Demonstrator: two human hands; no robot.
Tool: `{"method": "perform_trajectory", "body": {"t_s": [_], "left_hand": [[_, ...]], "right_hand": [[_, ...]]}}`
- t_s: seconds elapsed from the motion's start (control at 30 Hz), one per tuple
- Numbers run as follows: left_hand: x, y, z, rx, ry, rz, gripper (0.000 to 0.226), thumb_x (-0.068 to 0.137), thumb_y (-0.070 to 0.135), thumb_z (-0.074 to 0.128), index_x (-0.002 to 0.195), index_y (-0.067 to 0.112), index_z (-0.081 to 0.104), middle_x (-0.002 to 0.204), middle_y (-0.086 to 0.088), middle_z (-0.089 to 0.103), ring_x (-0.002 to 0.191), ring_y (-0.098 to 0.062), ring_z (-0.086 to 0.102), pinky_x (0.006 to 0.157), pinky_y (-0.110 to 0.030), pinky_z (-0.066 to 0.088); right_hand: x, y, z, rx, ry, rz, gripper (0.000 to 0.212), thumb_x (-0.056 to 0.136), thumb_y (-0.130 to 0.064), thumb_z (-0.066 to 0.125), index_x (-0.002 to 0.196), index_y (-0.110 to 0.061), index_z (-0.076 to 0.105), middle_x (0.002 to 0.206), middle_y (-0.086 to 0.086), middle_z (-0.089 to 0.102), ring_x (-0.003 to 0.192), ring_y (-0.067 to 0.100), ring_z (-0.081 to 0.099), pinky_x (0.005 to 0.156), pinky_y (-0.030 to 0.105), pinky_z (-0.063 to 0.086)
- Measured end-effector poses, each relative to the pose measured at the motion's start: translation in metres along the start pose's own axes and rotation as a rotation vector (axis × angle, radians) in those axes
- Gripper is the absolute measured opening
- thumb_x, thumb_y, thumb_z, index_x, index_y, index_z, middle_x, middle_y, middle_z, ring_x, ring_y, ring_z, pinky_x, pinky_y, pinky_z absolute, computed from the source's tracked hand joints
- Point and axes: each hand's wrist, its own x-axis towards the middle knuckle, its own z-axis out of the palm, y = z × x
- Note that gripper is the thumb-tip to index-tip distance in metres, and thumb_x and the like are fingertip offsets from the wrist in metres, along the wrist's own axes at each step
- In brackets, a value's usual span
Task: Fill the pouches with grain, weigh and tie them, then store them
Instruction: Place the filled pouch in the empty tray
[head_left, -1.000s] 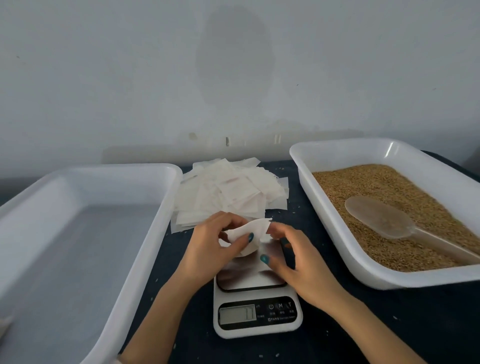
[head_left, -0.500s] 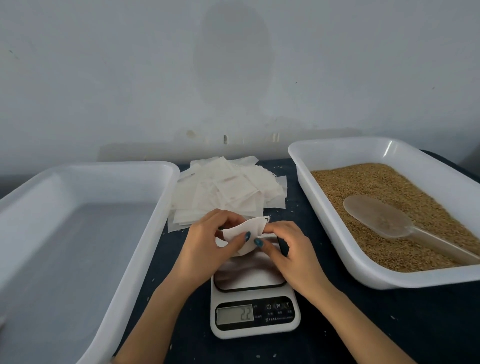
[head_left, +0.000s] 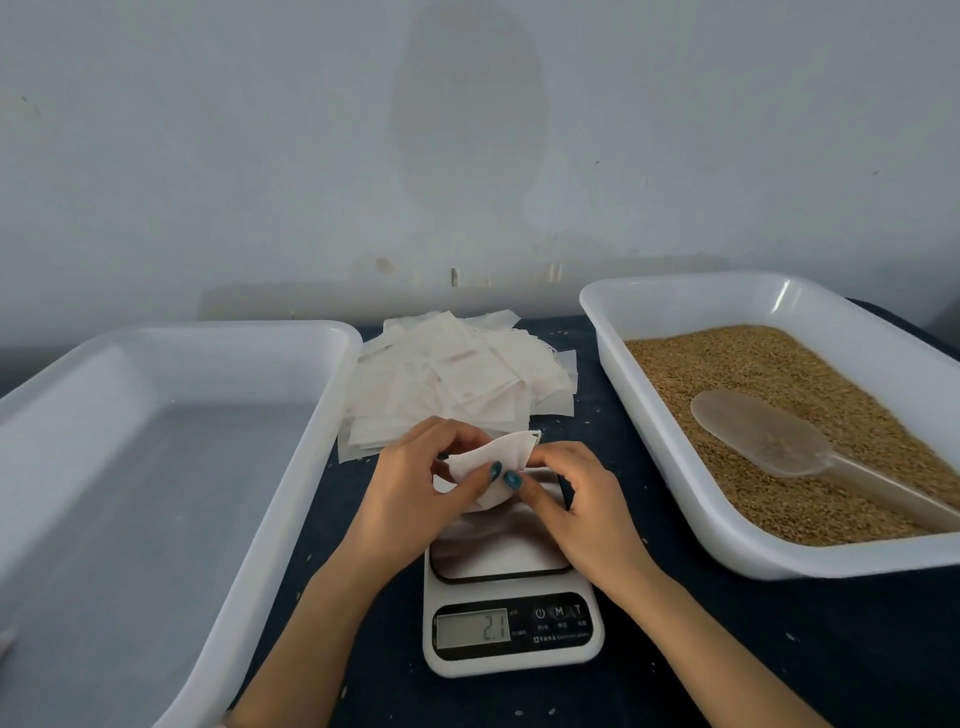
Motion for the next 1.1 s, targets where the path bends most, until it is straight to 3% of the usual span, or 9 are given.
{"method": "perform_trajectory", "body": {"t_s": [0.13, 0.27, 0.37, 0.47, 0.57, 0.67, 0.8, 0.93, 1.1], "left_hand": [[0.0, 0.0, 0.0, 0.005, 0.0, 0.002, 0.024, 0.082, 0.011, 0.076, 0.097, 0.028, 0.069, 0.095, 0.017, 0.065, 0.09, -0.011, 0.062, 0.068, -0.012, 0.045], [0.0, 0.0, 0.0, 0.005, -0.003, 0.005, 0.023, 0.083, 0.011, 0.076, 0.097, 0.027, 0.069, 0.094, 0.017, 0.065, 0.089, -0.012, 0.062, 0.067, -0.013, 0.045], [0.0, 0.0, 0.0, 0.002, -0.003, -0.004, 0.023, 0.083, 0.01, 0.076, 0.097, 0.027, 0.069, 0.094, 0.018, 0.065, 0.089, -0.011, 0.062, 0.067, -0.012, 0.045], [0.0, 0.001, 0.0, -0.012, -0.006, -0.012, 0.024, 0.083, 0.01, 0.076, 0.095, 0.029, 0.069, 0.095, 0.017, 0.066, 0.09, -0.011, 0.062, 0.068, -0.011, 0.044], [0.0, 0.002, 0.0, -0.016, -0.005, -0.026, 0.024, 0.083, 0.009, 0.075, 0.094, 0.03, 0.069, 0.094, 0.016, 0.066, 0.089, -0.01, 0.062, 0.068, -0.009, 0.043], [0.0, 0.003, 0.0, -0.018, -0.002, -0.03, 0.025, 0.082, 0.009, 0.075, 0.093, 0.031, 0.069, 0.094, 0.017, 0.066, 0.089, -0.01, 0.062, 0.068, -0.009, 0.043], [0.0, 0.003, 0.0, -0.017, -0.003, -0.032, 0.026, 0.082, 0.01, 0.076, 0.093, 0.033, 0.068, 0.094, 0.019, 0.066, 0.089, -0.009, 0.062, 0.068, -0.009, 0.043], [-0.001, 0.003, 0.0, -0.019, -0.008, -0.026, 0.026, 0.083, 0.01, 0.076, 0.093, 0.033, 0.068, 0.095, 0.019, 0.065, 0.089, -0.009, 0.062, 0.068, -0.01, 0.044], [-0.001, 0.003, -0.001, -0.008, -0.004, -0.022, 0.023, 0.084, 0.014, 0.075, 0.093, 0.034, 0.067, 0.095, 0.02, 0.065, 0.088, -0.006, 0.061, 0.067, -0.008, 0.041]], "right_hand": [[0.0, 0.0, 0.0, -0.016, 0.005, -0.01, 0.021, 0.091, -0.025, 0.071, 0.111, -0.022, 0.073, 0.107, -0.008, 0.067, 0.109, 0.004, 0.059, 0.091, 0.023, 0.051], [-0.001, -0.002, -0.001, -0.002, -0.003, -0.014, 0.022, 0.09, -0.028, 0.071, 0.112, -0.027, 0.071, 0.108, -0.01, 0.066, 0.109, 0.0, 0.057, 0.088, 0.009, 0.045], [-0.004, -0.005, -0.004, 0.011, -0.015, -0.021, 0.029, 0.088, -0.03, 0.073, 0.109, -0.047, 0.061, 0.107, -0.025, 0.061, 0.11, 0.0, 0.057, 0.089, 0.01, 0.045], [-0.007, -0.008, -0.01, -0.043, -0.04, -0.013, 0.042, 0.086, -0.027, 0.077, 0.111, -0.052, 0.055, 0.111, -0.036, 0.056, 0.116, -0.001, 0.053, 0.095, 0.015, 0.043], [-0.017, -0.01, -0.022, -0.071, -0.161, 0.056, 0.06, 0.082, -0.034, 0.08, 0.132, -0.045, 0.049, 0.131, -0.031, 0.044, 0.13, -0.008, 0.037, 0.107, 0.015, 0.033], [-0.04, -0.009, -0.03, -0.072, -0.322, 0.132, 0.089, 0.077, -0.039, 0.079, 0.149, -0.045, 0.026, 0.152, -0.029, 0.011, 0.142, -0.016, 0.006, 0.109, 0.007, 0.017], [-0.061, -0.011, -0.031, -0.139, -0.406, 0.164, 0.106, 0.08, -0.037, 0.076, 0.152, -0.049, -0.002, 0.148, -0.04, -0.02, 0.14, -0.017, -0.022, 0.115, 0.021, 0.005], [-0.059, -0.014, -0.029, -0.085, -0.434, 0.246, 0.11, 0.083, -0.027, 0.074, 0.151, -0.045, -0.011, 0.14, -0.048, -0.026, 0.136, -0.018, -0.029, 0.118, 0.025, -0.002], [-0.059, -0.017, -0.021, -0.087, -0.404, 0.308, 0.106, 0.087, -0.018, 0.07, 0.153, -0.037, -0.011, 0.153, -0.028, -0.021, 0.143, -0.007, -0.022, 0.12, 0.026, -0.003]]}}
